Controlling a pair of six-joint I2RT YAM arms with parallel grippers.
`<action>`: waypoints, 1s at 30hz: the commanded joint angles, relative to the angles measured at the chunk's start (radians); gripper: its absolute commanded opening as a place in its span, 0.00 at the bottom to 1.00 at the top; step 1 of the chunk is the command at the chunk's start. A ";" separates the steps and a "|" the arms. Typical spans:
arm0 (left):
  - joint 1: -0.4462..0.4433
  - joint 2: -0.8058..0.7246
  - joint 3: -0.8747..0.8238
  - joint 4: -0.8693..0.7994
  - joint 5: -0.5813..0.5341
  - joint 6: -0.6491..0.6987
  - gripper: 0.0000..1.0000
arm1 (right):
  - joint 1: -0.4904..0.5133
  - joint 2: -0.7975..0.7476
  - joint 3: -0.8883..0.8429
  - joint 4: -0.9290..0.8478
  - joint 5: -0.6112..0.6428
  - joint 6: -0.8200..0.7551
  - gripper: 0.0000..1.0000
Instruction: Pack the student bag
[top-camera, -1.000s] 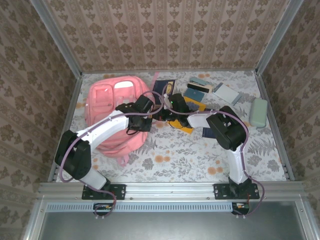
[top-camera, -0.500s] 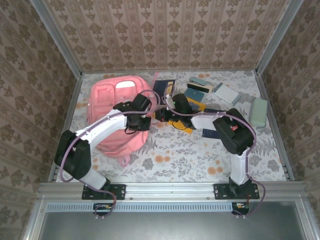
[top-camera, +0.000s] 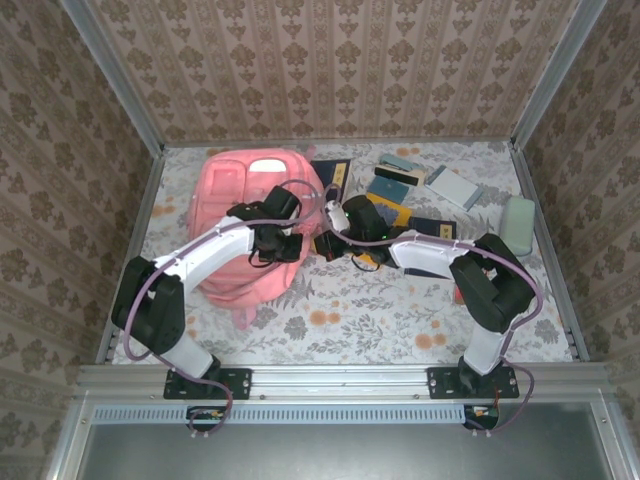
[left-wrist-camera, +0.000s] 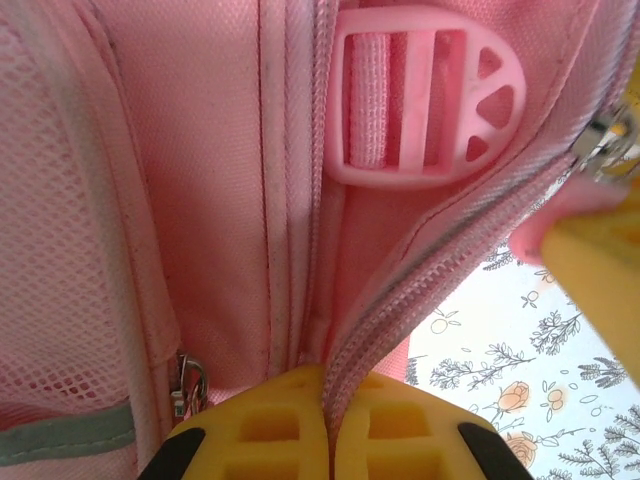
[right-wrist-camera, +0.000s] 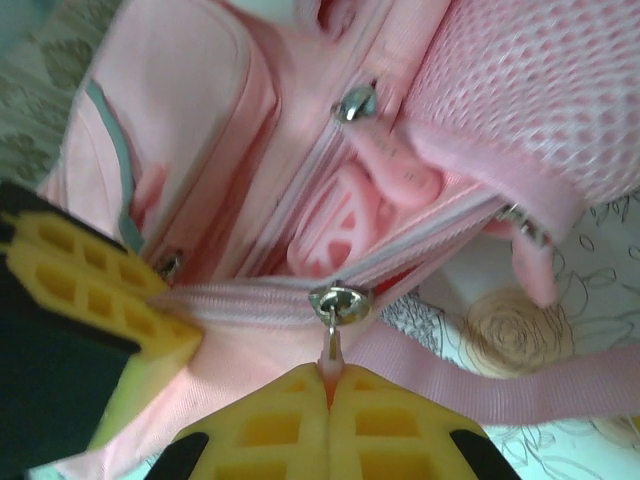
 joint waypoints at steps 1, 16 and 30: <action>0.023 0.006 0.047 0.054 -0.046 -0.015 0.00 | 0.034 -0.059 0.003 -0.134 0.020 -0.123 0.00; 0.058 -0.079 -0.015 0.111 0.014 -0.085 0.47 | 0.097 -0.026 0.023 -0.126 0.031 -0.080 0.00; 0.137 -0.225 -0.236 0.256 0.138 -0.274 0.47 | 0.099 0.022 0.018 -0.048 -0.019 0.001 0.00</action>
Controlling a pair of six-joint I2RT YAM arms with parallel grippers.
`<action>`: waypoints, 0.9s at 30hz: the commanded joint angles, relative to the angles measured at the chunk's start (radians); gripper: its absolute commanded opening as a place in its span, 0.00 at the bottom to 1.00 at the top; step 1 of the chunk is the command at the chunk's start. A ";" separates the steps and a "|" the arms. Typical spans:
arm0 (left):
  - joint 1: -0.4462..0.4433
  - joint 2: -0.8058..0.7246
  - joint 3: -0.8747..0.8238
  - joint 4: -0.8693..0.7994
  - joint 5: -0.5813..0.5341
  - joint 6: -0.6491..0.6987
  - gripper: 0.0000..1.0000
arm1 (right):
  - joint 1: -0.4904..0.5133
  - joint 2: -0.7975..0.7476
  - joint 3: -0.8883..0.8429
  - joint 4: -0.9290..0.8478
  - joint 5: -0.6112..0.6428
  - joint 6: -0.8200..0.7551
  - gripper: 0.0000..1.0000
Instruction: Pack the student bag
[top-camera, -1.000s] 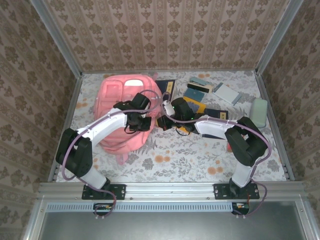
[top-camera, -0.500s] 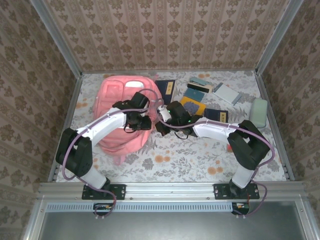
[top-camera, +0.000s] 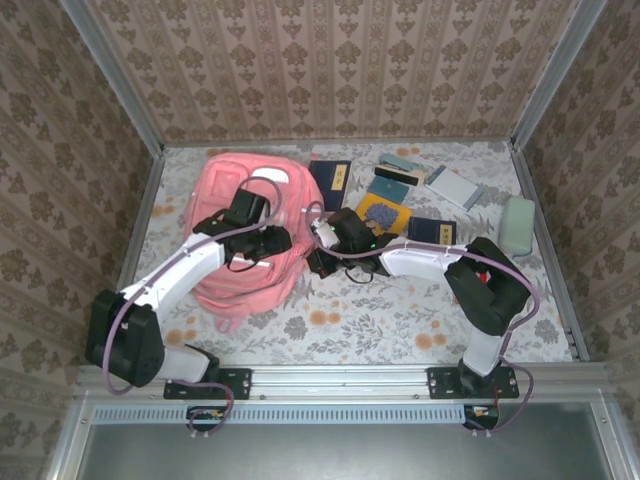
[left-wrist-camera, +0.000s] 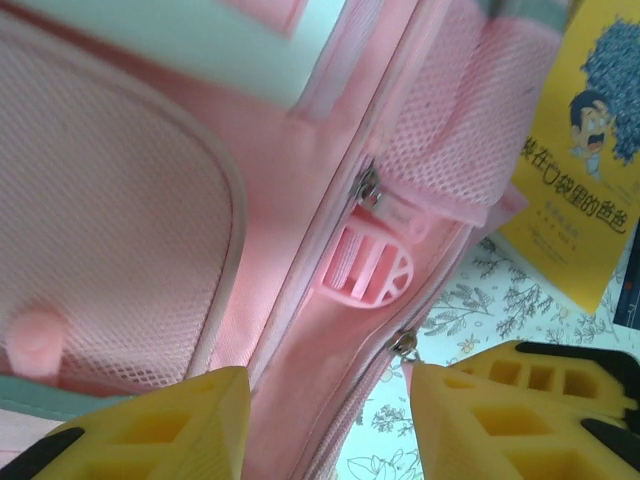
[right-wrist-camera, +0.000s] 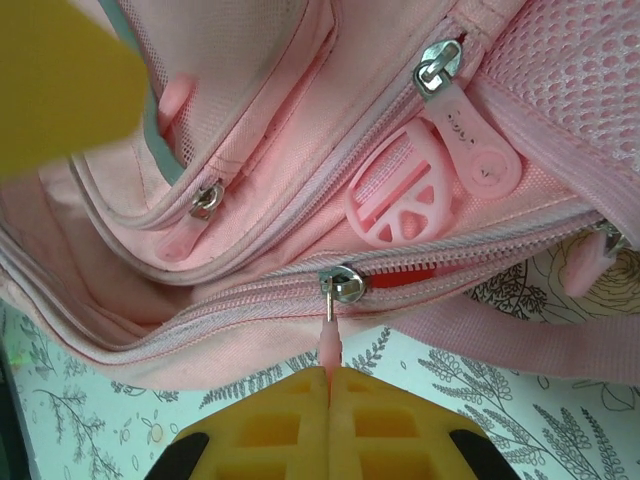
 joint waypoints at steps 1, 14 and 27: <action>0.010 -0.001 -0.039 0.067 0.036 -0.061 0.47 | 0.009 0.006 -0.002 0.047 -0.045 0.023 0.00; 0.089 0.379 0.171 0.148 0.090 0.027 0.37 | 0.076 0.025 0.002 0.038 -0.025 0.032 0.00; 0.109 0.514 0.267 0.193 0.115 0.019 0.37 | 0.222 0.080 0.071 -0.019 -0.017 0.024 0.00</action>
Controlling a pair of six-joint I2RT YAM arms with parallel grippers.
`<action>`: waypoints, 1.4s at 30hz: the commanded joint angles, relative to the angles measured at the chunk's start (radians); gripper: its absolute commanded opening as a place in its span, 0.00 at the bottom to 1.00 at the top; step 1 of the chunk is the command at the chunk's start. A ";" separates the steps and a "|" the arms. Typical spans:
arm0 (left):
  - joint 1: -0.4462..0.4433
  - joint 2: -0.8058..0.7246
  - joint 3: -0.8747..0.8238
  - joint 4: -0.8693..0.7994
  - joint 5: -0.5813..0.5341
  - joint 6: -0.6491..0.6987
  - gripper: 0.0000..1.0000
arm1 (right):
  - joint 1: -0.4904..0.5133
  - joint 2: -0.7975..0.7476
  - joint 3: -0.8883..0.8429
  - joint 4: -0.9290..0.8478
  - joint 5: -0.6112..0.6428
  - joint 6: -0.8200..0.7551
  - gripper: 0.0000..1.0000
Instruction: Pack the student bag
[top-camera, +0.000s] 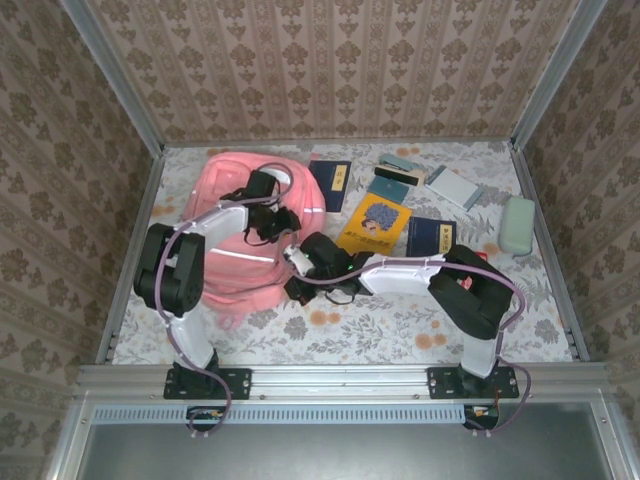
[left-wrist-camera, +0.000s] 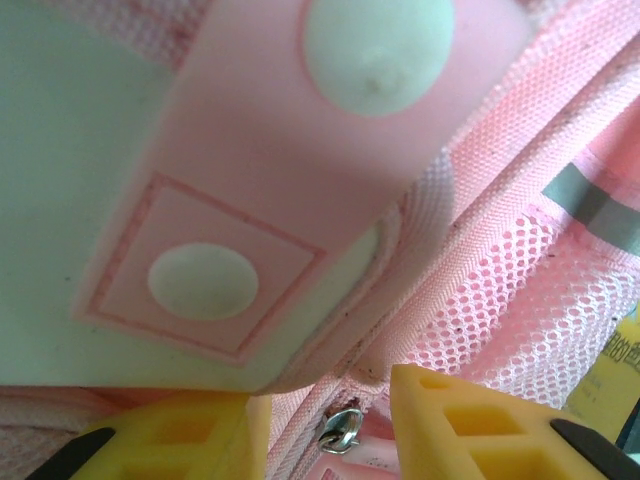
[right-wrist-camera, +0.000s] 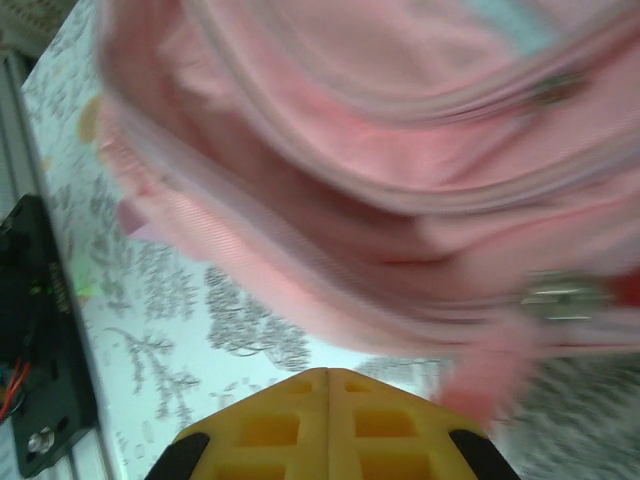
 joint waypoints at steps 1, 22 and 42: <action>0.014 0.038 0.016 0.034 -0.024 0.018 0.37 | 0.021 0.018 0.039 -0.039 -0.025 -0.006 0.00; -0.282 -0.441 -0.202 -0.279 -0.378 -0.240 0.39 | -0.256 -0.298 -0.186 0.051 0.167 0.192 0.49; -0.454 -0.148 0.086 -0.604 -0.516 -0.302 0.39 | -0.299 -0.416 -0.312 0.073 0.232 0.235 0.53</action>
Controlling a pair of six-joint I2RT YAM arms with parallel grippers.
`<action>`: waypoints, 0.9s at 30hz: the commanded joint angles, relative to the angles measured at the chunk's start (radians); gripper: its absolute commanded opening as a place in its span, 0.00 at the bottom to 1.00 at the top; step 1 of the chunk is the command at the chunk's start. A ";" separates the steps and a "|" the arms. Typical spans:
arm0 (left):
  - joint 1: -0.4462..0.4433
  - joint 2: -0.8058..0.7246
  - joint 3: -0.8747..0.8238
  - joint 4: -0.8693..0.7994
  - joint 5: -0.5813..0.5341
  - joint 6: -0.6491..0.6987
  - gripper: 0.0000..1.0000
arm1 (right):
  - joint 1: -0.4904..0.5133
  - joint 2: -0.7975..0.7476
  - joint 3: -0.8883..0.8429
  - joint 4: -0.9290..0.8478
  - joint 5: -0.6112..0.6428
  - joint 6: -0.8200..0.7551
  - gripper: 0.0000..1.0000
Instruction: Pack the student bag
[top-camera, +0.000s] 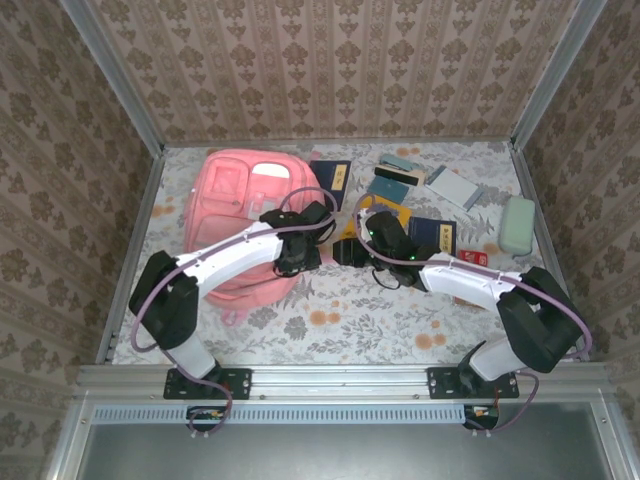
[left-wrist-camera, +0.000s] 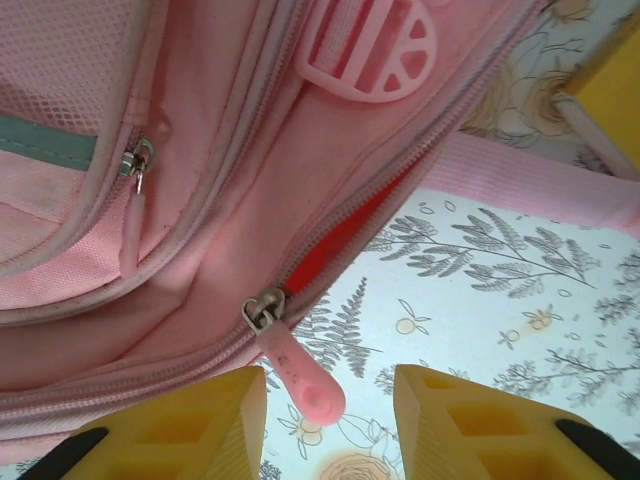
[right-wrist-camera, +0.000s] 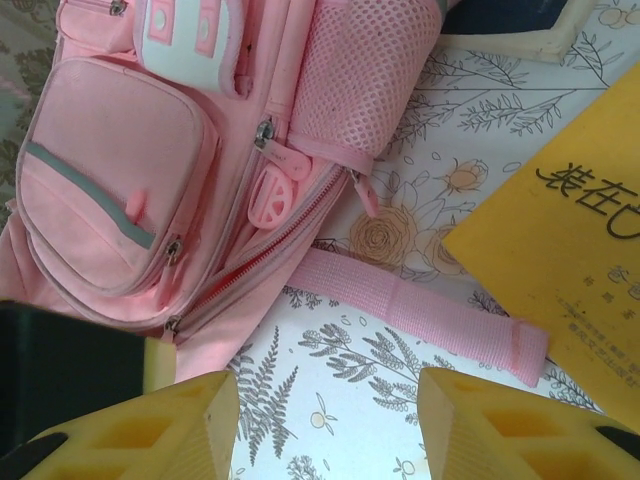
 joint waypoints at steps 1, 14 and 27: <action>-0.004 0.034 0.040 -0.103 -0.036 0.028 0.39 | -0.006 -0.041 -0.023 0.017 0.026 0.018 0.53; -0.005 0.100 0.059 -0.101 -0.023 0.065 0.35 | -0.006 -0.044 -0.033 0.017 0.033 0.021 0.53; -0.004 0.050 0.041 -0.101 -0.026 0.073 0.00 | -0.006 0.021 0.025 0.026 -0.017 0.061 0.54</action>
